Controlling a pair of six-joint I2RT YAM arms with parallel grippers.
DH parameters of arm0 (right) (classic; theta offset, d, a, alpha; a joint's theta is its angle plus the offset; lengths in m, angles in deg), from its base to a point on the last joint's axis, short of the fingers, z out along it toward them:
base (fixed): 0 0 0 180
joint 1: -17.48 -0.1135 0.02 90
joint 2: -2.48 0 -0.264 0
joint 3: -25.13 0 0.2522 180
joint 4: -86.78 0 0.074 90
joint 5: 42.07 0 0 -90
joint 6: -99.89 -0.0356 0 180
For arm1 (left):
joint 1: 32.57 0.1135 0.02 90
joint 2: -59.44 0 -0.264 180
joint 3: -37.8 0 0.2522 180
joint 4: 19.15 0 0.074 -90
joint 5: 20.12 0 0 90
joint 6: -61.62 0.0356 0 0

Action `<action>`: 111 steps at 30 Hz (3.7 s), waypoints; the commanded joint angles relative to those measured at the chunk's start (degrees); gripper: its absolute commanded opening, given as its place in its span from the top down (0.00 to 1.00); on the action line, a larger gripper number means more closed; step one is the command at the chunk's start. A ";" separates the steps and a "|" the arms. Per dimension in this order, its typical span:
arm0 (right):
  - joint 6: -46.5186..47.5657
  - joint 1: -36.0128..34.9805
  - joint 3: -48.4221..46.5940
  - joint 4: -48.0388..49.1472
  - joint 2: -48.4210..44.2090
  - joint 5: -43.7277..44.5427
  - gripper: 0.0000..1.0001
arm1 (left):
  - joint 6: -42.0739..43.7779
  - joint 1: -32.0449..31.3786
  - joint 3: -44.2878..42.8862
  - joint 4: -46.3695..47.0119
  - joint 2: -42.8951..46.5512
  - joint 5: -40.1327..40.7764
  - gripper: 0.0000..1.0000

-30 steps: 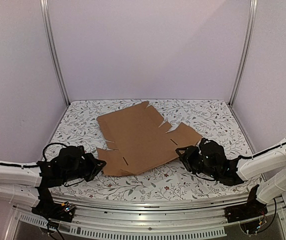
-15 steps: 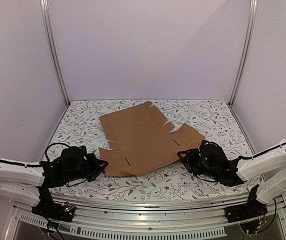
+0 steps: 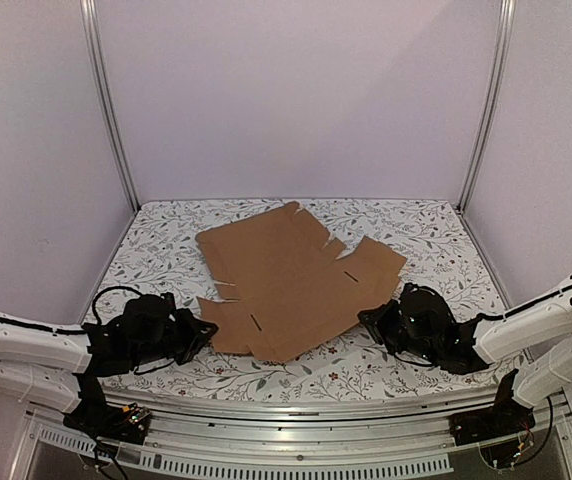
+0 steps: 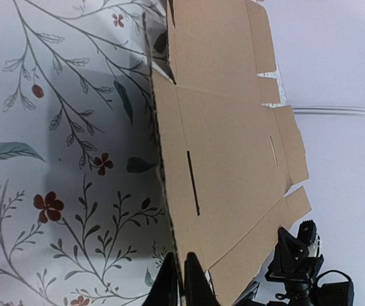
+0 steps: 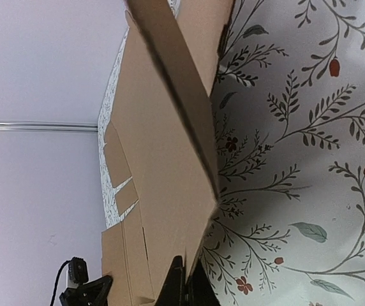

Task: Fold the paper box

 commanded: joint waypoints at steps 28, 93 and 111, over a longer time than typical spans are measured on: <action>31.60 0.44 -13.30 -22.30 -14.58 -4.41 1.00 | 31.80 -0.57 -24.15 -36.27 11.02 6.16 0.00; 107.25 5.44 -67.18 -77.07 -7.50 -25.95 1.00 | 127.39 -2.56 -68.47 -47.09 -3.74 -4.85 0.30; 105.51 5.41 -67.04 -77.73 -7.16 -27.22 1.00 | 137.72 -7.89 -64.32 -38.29 -3.22 6.44 0.83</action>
